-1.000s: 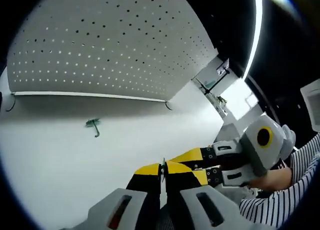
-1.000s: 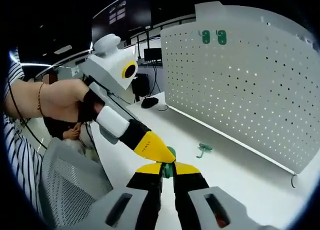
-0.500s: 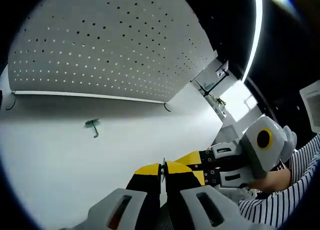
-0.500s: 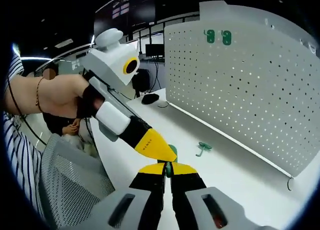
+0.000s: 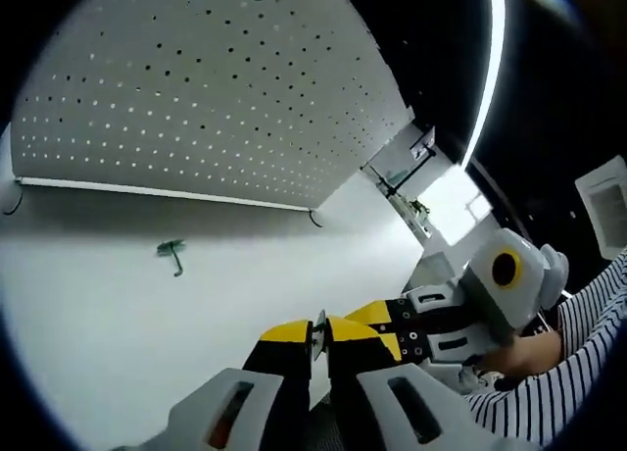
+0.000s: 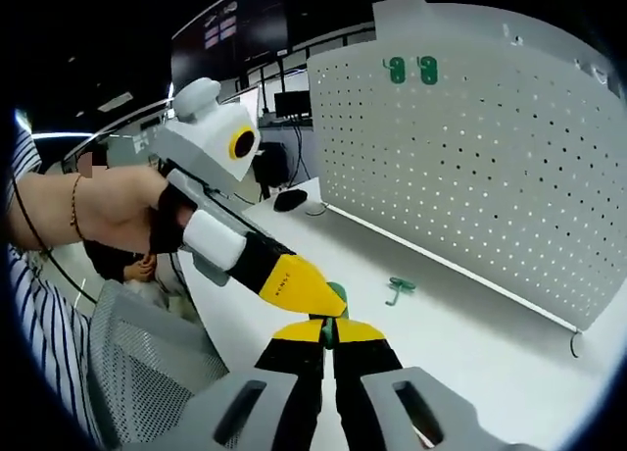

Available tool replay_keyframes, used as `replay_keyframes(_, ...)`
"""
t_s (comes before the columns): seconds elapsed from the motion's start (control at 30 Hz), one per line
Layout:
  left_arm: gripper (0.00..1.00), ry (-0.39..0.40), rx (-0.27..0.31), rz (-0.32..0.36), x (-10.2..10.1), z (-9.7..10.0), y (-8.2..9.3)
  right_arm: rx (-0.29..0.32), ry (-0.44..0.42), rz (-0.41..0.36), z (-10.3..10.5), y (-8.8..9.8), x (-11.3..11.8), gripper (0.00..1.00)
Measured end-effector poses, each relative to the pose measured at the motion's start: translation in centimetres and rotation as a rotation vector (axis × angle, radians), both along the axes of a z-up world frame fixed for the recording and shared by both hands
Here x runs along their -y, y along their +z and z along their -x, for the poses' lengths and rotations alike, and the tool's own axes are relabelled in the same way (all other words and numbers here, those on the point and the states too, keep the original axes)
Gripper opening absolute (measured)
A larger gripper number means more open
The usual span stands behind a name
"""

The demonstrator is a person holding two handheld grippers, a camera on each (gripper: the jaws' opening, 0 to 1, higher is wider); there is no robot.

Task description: Insert the hook assembly into the mounting plate slot until the hook locks in place.

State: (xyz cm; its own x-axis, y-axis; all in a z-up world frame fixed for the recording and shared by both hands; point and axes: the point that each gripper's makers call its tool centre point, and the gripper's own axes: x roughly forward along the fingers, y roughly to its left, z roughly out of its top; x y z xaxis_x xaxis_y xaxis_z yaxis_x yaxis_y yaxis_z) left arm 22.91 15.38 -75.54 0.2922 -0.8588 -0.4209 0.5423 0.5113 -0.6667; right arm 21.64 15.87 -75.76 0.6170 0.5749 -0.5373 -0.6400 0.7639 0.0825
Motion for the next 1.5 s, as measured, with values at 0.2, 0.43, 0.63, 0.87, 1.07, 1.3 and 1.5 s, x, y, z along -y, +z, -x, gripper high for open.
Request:
replay_keyframes(0.2,0.12,0.026,0.118,-0.014,-0.9,-0.7,0.9,0.01,-0.002,-0.006,-0.3,0.4,-0.3,0.0)
replay_keyframes(0.43,0.32,0.116,0.261,0.01,-2.8,-2.0,2.9,0.036,-0.011,-0.007,-0.7,0.9,-0.4,0.0)
replay_keyframes(0.63,0.54,0.165,0.355,-0.004,-4.5,-1.9,3.6,0.047,-0.061,-0.063,-2.0,2.0,-0.4,0.0)
replay_keyframes(0.87,0.71,0.183,0.399,-0.011,-5.5,-0.7,3.3,0.061,-0.079,-0.095,-2.4,2.4,-1.1,0.0)
replay_keyframes(1.07,0.82,0.167,0.467,-0.072,-5.4,0.5,2.6,0.083,-0.109,-0.134,-2.8,3.1,-1.4,0.0)
replay_keyframes(1.3,0.88,0.173,0.507,-0.091,-5.3,1.5,2.3,0.183,-0.137,-0.135,-4.0,5.0,-1.7,0.0)
replay_keyframes(1.5,0.9,0.153,0.512,-0.095,-4.8,2.5,1.8,0.281,-0.214,-0.155,-5.9,7.1,-1.6,0.0)
